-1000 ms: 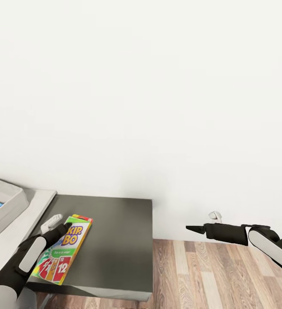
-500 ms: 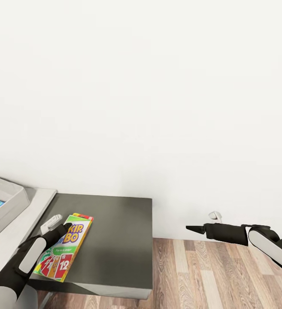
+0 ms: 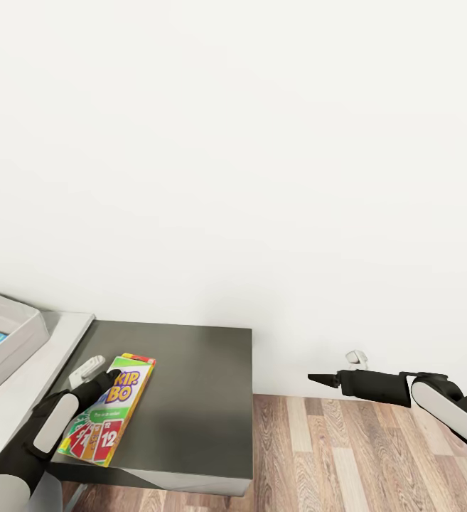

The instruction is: Put all the toys in the child's room - the three board games (two on the bed and one on the table), the two jigsaw puzzles on the table, and the tennis ball on the table - inside the toy box on the table in the child's room.

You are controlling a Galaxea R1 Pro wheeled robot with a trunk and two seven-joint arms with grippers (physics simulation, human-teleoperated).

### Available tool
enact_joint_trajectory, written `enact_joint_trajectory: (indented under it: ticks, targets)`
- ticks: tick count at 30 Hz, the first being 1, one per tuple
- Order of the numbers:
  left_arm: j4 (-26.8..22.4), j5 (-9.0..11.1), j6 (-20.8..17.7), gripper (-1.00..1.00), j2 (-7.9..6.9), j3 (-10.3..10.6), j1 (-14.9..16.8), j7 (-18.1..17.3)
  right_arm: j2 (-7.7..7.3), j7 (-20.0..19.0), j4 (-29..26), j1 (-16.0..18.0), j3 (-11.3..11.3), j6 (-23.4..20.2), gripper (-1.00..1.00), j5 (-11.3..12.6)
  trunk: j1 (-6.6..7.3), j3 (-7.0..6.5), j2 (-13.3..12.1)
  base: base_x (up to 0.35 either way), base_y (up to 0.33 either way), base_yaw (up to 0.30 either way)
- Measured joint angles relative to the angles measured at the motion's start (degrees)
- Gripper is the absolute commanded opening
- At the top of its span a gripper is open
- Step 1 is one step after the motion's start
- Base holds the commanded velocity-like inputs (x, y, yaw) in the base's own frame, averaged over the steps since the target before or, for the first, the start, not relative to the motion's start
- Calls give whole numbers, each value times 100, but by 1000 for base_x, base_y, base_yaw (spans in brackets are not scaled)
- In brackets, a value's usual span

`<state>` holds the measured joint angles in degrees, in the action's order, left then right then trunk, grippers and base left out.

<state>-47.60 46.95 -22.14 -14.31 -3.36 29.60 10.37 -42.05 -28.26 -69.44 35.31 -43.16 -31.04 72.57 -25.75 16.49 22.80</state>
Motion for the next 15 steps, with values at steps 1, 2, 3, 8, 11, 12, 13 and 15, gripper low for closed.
enact_joint_trajectory:
  ticks: [1,2,3,8,11,12,13,15]
  targets:
    - [0,-1,0,100,2,1,0,0,0,1,0,0,0,0,100,-1,0,0,0,0,0,0]
    - [2,0,0,100,3,2,0,0,0,1,0,0,0,0,100,-1,0,0,0,0,0,0]
    - [1,0,0,100,4,4,0,0,0,2,0,0,0,0,100,-1,0,0,0,0,-8,0]
    - [3,-1,3,100,8,14,0,-1,-4,-2,0,5,4,-2,100,7,0,0,0,0,-67,0]
    - [3,-2,9,100,11,17,0,-1,-9,-2,-2,7,3,-2,100,10,0,0,0,0,-161,0]
    - [2,-2,11,100,12,18,0,-1,-11,-3,-2,7,4,-2,100,11,0,0,0,0,-200,0]
    - [4,-3,13,100,13,19,0,-1,-12,-3,-2,6,3,-2,100,11,0,0,0,0,-193,0]
    - [3,-3,14,100,14,20,0,-1,-13,-3,-2,5,2,-1,100,12,0,0,0,0,-182,-4]
